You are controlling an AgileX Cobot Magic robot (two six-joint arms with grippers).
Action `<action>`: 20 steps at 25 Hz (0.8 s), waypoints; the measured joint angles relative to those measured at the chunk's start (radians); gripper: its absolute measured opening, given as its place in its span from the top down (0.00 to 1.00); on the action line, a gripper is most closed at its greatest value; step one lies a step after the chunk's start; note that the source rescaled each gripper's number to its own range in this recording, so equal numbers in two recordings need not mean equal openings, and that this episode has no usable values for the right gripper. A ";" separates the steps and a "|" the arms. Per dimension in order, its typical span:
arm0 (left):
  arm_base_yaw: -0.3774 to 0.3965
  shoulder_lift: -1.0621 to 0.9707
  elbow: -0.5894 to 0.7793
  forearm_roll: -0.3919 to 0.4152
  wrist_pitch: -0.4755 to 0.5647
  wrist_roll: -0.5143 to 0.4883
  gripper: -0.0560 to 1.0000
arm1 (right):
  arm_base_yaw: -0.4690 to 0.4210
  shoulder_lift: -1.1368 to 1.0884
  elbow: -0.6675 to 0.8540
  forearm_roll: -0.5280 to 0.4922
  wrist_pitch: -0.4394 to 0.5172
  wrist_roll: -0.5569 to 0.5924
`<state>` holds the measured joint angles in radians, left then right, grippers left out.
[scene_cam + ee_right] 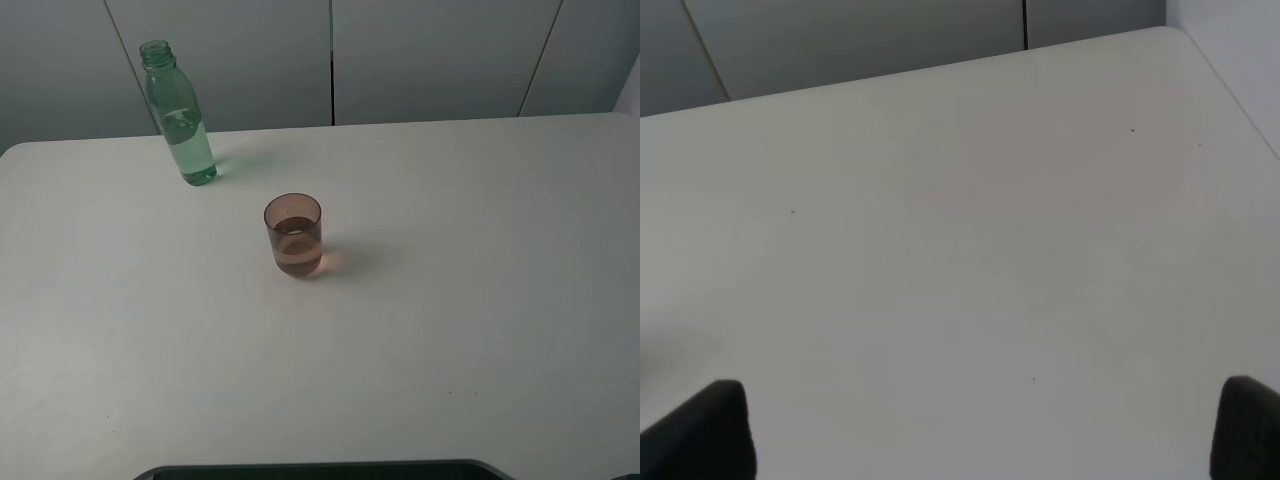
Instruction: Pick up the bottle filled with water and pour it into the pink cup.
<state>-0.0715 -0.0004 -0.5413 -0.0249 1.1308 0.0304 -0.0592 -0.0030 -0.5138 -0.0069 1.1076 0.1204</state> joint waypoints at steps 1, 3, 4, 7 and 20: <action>0.000 0.000 0.000 0.000 0.000 0.000 0.00 | 0.000 0.000 0.000 0.000 0.000 0.000; 0.000 0.000 0.000 0.000 0.000 0.000 0.00 | 0.000 0.000 0.000 0.000 0.000 0.000; 0.000 0.000 0.000 0.000 0.000 0.000 0.00 | 0.000 0.000 0.000 0.000 0.000 0.000; 0.000 0.000 0.000 0.000 0.000 0.000 0.00 | 0.000 0.000 0.000 0.000 0.000 0.000; 0.000 0.000 0.000 0.000 0.000 -0.002 0.00 | 0.000 0.000 0.000 0.000 0.000 0.000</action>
<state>-0.0715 -0.0004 -0.5413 -0.0249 1.1308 0.0284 -0.0592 -0.0030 -0.5138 -0.0069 1.1076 0.1204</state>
